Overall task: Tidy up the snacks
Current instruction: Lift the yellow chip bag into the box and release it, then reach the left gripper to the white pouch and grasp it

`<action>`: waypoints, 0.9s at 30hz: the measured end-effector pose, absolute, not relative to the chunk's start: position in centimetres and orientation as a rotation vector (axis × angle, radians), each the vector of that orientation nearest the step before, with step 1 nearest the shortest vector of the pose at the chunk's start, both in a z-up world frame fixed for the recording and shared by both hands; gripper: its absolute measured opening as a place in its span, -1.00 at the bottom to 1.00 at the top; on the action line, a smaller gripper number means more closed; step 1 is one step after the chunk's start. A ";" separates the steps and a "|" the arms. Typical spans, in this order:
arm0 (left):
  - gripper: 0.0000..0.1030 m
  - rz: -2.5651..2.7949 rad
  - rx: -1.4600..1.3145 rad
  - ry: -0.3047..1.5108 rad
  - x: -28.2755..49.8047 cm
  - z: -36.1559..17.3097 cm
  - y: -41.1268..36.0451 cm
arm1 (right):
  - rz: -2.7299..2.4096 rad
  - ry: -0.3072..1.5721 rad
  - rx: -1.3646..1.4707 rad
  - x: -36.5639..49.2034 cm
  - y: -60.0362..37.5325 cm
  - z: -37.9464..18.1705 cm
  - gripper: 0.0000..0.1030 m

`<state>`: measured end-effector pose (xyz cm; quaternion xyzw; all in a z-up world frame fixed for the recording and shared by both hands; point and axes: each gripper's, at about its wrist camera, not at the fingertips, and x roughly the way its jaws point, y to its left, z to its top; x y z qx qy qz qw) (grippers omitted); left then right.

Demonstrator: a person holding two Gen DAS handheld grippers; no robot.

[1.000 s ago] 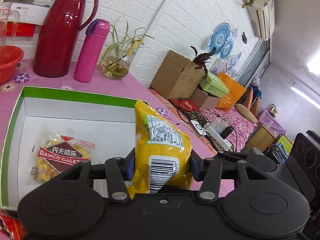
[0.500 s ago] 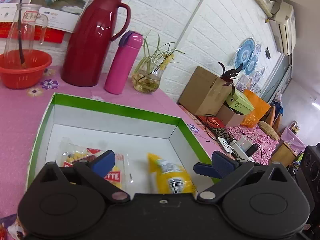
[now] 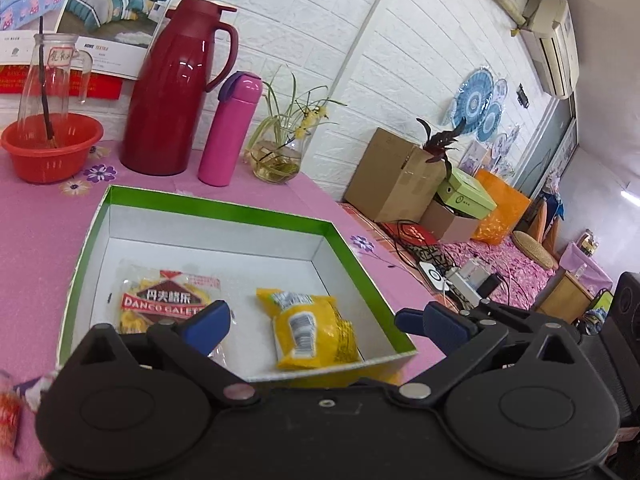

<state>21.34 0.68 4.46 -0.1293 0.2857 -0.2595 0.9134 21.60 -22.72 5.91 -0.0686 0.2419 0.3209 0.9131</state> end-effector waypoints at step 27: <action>0.86 -0.716 -0.210 0.772 15.5 1.3 -3.6 | 0.603 0.730 -0.055 14.0 -30.3 1.3 1.00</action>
